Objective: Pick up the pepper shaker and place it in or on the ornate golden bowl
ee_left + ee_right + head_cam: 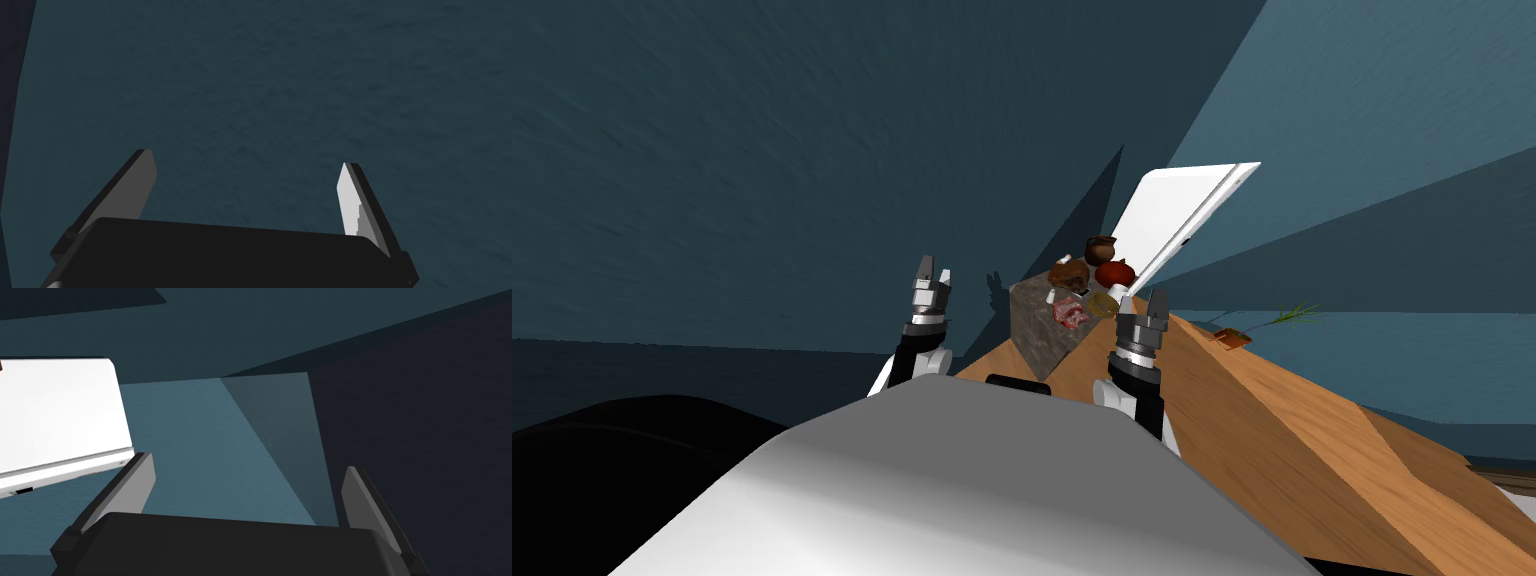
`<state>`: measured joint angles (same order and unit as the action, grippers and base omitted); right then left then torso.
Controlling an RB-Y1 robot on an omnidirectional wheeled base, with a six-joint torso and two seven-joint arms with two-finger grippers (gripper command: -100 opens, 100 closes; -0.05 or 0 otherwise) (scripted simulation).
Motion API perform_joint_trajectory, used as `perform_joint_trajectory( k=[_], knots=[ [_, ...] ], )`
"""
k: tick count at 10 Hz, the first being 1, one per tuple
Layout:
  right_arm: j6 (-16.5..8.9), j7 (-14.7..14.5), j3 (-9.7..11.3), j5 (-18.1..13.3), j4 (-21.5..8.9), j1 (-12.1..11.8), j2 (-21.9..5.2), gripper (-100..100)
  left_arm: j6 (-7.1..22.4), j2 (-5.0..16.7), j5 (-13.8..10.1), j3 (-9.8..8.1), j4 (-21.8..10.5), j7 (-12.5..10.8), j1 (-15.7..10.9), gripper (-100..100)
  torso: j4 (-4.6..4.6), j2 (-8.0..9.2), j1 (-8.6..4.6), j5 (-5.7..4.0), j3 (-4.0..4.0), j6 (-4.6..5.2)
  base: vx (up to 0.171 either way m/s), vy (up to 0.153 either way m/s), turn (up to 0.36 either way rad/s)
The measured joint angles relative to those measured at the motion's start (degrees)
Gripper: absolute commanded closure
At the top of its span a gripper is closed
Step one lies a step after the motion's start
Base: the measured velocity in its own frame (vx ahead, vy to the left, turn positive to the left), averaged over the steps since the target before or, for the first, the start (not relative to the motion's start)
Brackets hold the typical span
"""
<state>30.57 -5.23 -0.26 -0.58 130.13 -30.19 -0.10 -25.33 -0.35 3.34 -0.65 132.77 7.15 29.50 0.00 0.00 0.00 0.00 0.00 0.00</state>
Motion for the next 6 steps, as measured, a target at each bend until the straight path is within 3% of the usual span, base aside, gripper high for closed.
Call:
perform_joint_trajectory(
  k=[3, 6],
  knots=[
    [-1.11, -0.58, -0.40, -2.50, -1.57, 0.71, -3.24, -100, 0.00, 0.00, 0.00, 0.00, 0.00, 0.00, 0.00, 0, 0.02, 0.11, 0.04, 0.01, 0.06, -0.01, -0.034, 0.017, 0.022],
    [-3.51, -1.63, -1.34, -7.28, -4.56, 2.10, -6.40, -100, 0.00, 0.00, 0.00, 0.00, 0.00, 0.00, -0.01, 0, 0.06, 0.25, 0.12, 0.03, 0.15, -0.01, -0.073, 0.040, 0.040]
  ],
)
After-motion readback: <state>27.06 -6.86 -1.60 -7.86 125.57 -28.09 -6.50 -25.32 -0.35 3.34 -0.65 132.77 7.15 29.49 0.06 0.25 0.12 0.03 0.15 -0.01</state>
